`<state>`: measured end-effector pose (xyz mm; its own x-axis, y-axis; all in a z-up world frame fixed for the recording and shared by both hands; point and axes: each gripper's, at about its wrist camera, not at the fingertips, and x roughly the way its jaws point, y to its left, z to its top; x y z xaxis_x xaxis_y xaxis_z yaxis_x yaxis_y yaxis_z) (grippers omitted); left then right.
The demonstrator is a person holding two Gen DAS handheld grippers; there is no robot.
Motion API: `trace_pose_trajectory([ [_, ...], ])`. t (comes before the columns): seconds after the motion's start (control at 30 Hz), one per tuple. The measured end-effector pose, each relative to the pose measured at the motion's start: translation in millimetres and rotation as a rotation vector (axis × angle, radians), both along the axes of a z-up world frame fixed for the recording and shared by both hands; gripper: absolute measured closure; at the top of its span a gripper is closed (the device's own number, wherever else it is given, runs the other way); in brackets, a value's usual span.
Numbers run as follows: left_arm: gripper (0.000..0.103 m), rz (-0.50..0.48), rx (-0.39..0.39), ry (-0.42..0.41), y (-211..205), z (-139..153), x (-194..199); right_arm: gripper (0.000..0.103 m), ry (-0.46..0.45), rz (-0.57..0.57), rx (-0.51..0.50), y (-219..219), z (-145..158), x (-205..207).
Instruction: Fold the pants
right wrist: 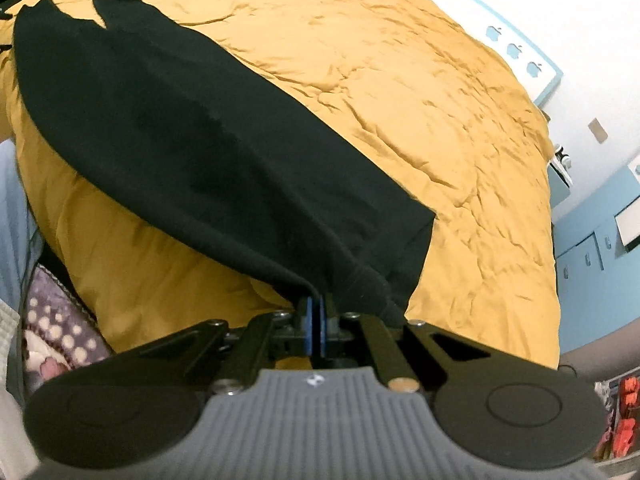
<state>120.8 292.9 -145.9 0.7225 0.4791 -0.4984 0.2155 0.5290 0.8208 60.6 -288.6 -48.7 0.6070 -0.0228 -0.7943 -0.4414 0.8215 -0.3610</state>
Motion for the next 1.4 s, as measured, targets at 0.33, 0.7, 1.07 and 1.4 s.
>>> trace_pose_trajectory([
  [0.33,0.095,0.147,-0.18,-0.116,-2.2,31.2,9.8,0.103,-0.002,-0.053,0.05,-5.1,-0.9,0.3],
  [0.7,0.101,0.382,-0.482,-0.285,1.2,129.3,76.2,0.103,-0.091,-0.04,0.109,-21.9,37.3,34.3],
  [1.07,0.101,0.472,-0.473,-0.233,-9.7,142.5,175.2,0.103,-0.09,-0.05,0.141,-42.3,38.8,147.7],
  [1.4,0.101,0.501,-0.373,-0.147,-26.9,93.8,252.8,0.103,0.034,-0.099,0.194,-56.3,-32.2,233.1],
])
